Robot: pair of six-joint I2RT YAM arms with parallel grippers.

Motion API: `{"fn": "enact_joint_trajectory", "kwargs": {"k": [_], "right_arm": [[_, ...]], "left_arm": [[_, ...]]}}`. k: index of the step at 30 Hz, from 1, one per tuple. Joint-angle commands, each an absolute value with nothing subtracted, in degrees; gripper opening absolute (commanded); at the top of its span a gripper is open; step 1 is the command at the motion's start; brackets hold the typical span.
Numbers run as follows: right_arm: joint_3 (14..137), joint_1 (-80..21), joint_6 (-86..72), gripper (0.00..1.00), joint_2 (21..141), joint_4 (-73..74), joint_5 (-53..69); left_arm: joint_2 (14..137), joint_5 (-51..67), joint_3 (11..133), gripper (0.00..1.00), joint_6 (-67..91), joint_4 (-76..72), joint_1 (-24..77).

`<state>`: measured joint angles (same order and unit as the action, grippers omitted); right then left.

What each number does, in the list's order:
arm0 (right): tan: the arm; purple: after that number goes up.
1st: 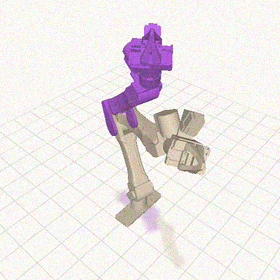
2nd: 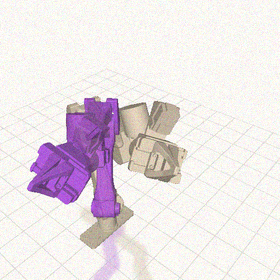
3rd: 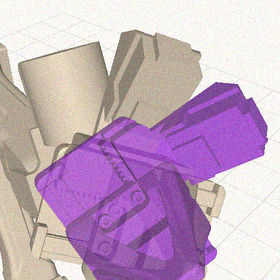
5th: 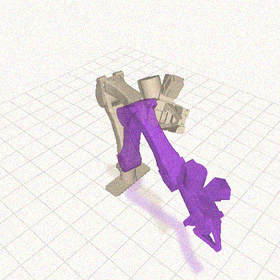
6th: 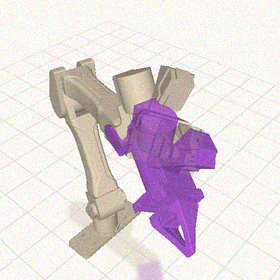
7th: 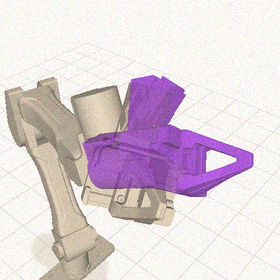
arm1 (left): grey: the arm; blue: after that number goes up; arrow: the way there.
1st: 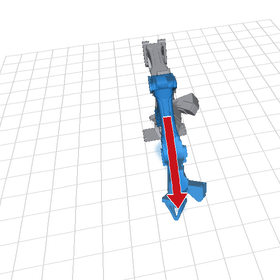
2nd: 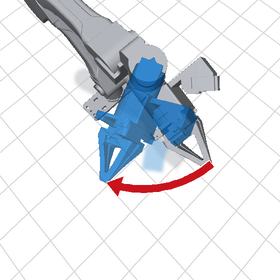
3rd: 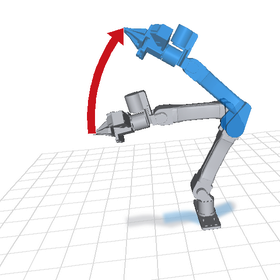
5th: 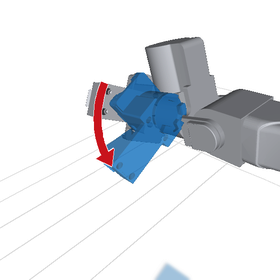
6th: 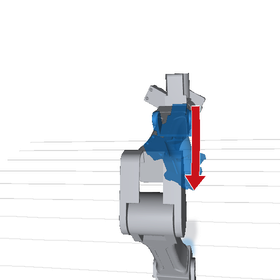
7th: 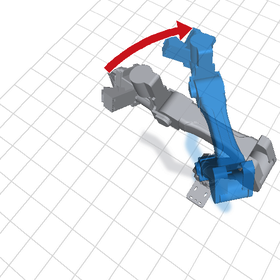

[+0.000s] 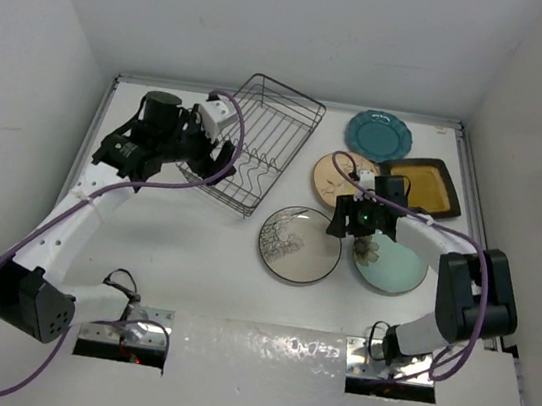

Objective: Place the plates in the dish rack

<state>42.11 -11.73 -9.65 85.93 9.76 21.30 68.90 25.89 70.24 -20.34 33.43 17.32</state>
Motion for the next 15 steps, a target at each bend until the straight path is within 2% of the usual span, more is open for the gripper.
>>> {"fn": "enact_joint_trajectory", "kwargs": {"k": [1, 7, 10, 13, 15], "right_arm": [[45.08, -11.51, -7.47, 0.60, 88.94, 9.49, 24.50], [46.14, -11.60, -5.45, 0.60, 94.47, 10.64, 24.78], [46.06, -11.60, -5.54, 0.54, 97.37, 10.99, 28.03], [45.09, -11.51, -5.45, 0.41, 98.87, 10.11, 29.53], [44.74, -11.51, -5.36, 0.26, 99.58, 9.41, 32.60]], "left_arm": [[68.64, 28.30, 69.61, 0.75, -22.06, 32.08, 17.93], [70.31, 28.47, 69.52, 0.75, -22.68, 32.26, 18.81], [71.19, 29.35, 70.05, 0.75, -22.24, 32.17, 19.07], [71.98, 29.88, 70.49, 0.75, -21.97, 32.25, 19.34], [72.42, 30.32, 70.58, 0.76, -22.23, 32.43, 19.51]]}}
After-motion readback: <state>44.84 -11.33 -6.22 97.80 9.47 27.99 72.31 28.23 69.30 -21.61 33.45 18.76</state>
